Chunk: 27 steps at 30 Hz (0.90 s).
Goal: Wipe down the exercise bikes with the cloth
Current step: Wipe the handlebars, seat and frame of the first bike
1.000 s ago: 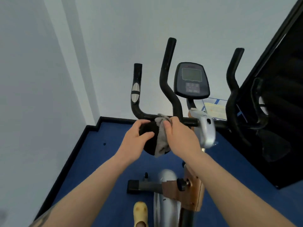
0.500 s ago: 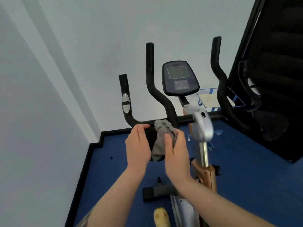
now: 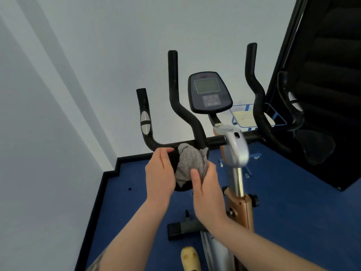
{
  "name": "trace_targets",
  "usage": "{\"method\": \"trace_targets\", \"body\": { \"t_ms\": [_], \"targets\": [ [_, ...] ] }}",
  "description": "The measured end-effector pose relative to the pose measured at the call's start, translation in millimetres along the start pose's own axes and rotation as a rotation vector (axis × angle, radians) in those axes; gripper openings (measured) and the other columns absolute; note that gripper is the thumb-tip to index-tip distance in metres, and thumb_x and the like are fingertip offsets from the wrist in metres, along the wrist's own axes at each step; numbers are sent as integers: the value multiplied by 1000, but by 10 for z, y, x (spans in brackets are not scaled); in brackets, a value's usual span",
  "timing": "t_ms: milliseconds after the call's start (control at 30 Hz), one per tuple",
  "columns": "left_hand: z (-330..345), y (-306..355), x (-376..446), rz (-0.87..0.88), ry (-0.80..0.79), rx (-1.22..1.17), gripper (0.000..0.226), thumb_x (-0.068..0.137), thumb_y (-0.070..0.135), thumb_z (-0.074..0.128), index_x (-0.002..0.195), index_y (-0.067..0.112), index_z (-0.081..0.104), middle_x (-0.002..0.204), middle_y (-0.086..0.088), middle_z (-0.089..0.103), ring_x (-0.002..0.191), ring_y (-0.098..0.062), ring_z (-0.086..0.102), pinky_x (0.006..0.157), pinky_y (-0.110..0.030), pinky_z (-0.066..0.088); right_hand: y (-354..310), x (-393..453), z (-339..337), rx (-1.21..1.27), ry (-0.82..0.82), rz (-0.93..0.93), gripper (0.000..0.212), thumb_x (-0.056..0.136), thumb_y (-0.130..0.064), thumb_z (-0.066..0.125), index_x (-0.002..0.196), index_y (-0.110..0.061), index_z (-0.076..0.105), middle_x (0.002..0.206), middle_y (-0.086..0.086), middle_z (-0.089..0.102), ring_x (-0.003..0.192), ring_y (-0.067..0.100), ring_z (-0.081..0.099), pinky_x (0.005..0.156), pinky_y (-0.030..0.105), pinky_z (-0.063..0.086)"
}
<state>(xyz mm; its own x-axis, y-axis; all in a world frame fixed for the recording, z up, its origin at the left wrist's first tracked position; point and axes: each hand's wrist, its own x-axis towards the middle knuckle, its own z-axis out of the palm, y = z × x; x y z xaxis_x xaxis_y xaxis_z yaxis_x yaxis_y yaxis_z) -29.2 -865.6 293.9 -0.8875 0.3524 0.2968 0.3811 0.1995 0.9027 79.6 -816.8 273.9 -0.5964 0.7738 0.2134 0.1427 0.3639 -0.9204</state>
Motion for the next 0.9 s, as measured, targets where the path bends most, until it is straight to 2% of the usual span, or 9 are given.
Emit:
{"method": "trace_targets", "body": {
  "t_ms": [67,133,233,400,500,567,667,800,900],
  "targets": [
    [5,-2,0,-1,1,-2,34,106,23,34,102,21,68,93,17,66,89,11,57,68,-1,39,18,139,-108,-38,-58,-2,40,92,-61,32,113,-29,43,105,-11,56,92,3,56,78,34,49],
    [0,2,-2,-9,3,-7,34,106,23,34,102,21,68,92,17,66,88,12,57,68,-1,40,-22,249,-191,-35,-38,-40,35,92,-59,32,102,-28,45,98,-10,48,88,-5,50,75,22,42],
    [1,-26,1,-6,3,-9,34,106,23,34,101,22,68,90,18,65,88,11,57,66,-1,39,-114,389,-260,75,112,-70,6,100,-36,46,95,-32,48,101,-3,49,88,-8,48,74,7,37],
    [-12,5,-6,-19,-10,-2,34,106,24,34,100,24,68,87,18,65,85,9,57,63,-4,39,-428,842,-376,77,98,87,13,86,-29,67,92,-25,57,87,-3,52,68,0,48,61,20,37],
    [-10,4,-9,-18,-2,2,34,106,24,34,97,25,67,84,18,65,82,10,57,61,-4,39,-564,828,-327,84,-48,118,14,89,-44,59,91,-30,58,75,-11,58,69,3,54,60,24,36],
    [-9,7,-14,-20,-5,-5,35,106,24,33,96,25,67,83,17,66,81,7,58,61,-6,41,-540,701,-292,84,-60,93,12,95,-41,49,95,-34,59,78,-16,66,75,0,57,62,21,41],
    [-5,23,-12,-17,-3,-9,35,106,24,34,94,25,67,82,17,66,80,7,59,60,-6,42,-467,561,-269,-13,-20,-53,15,95,-25,55,103,-36,61,84,-17,66,75,-1,56,62,15,42],
    [3,11,-9,-6,9,-18,34,105,22,35,93,23,67,80,17,66,79,6,60,60,-5,41,-402,592,-114,-229,-2,-235,16,93,-31,60,107,-28,68,107,-12,54,104,6,42,88,21,34],
    [1,3,-10,-2,9,-15,34,105,24,34,95,22,66,81,16,66,79,3,60,61,-7,42,-412,668,4,-259,-120,-200,25,96,-38,54,115,-26,65,116,-11,59,110,8,46,86,20,34]
  ]
}}
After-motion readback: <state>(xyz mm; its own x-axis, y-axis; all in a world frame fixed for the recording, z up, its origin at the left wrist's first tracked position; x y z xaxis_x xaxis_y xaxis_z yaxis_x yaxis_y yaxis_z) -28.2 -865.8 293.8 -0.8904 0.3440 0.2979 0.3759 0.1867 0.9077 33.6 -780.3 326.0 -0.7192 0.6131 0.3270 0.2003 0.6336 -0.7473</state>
